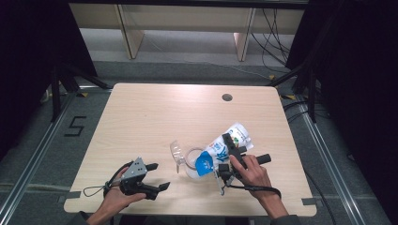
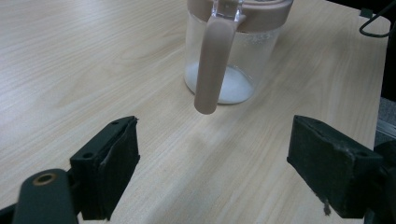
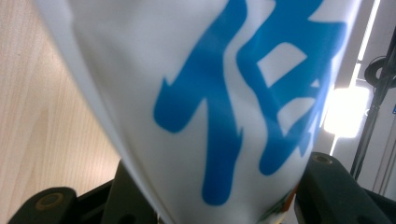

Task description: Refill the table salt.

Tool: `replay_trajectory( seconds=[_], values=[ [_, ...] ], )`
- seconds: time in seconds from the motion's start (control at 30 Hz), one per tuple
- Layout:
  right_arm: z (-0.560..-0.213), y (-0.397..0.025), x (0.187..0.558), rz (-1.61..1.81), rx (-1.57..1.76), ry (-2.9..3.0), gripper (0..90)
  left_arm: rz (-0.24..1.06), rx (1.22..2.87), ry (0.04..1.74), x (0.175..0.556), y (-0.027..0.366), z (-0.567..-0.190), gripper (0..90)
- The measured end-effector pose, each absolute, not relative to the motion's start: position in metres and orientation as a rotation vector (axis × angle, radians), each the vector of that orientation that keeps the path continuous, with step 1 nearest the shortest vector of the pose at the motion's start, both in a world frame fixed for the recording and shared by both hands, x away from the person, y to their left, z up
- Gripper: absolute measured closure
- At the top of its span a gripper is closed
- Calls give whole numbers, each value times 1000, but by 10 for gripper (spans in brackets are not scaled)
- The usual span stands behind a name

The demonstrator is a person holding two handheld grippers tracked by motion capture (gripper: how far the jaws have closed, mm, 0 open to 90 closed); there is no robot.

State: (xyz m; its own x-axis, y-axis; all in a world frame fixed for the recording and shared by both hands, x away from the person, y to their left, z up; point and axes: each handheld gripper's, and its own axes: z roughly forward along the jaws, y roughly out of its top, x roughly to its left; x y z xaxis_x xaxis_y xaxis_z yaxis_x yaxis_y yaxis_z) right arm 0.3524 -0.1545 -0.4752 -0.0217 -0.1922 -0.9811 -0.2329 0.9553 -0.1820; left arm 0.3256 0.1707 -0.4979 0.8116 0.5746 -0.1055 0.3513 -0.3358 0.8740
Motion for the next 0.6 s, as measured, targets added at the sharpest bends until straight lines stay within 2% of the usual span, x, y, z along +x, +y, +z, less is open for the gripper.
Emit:
replay_trajectory(
  seconds=[0.6],
  values=[
    [-475, -155, 352, 41, -321, 1607, 569, 276, 1961, 696, 325, 171, -498, 158]
  ],
)
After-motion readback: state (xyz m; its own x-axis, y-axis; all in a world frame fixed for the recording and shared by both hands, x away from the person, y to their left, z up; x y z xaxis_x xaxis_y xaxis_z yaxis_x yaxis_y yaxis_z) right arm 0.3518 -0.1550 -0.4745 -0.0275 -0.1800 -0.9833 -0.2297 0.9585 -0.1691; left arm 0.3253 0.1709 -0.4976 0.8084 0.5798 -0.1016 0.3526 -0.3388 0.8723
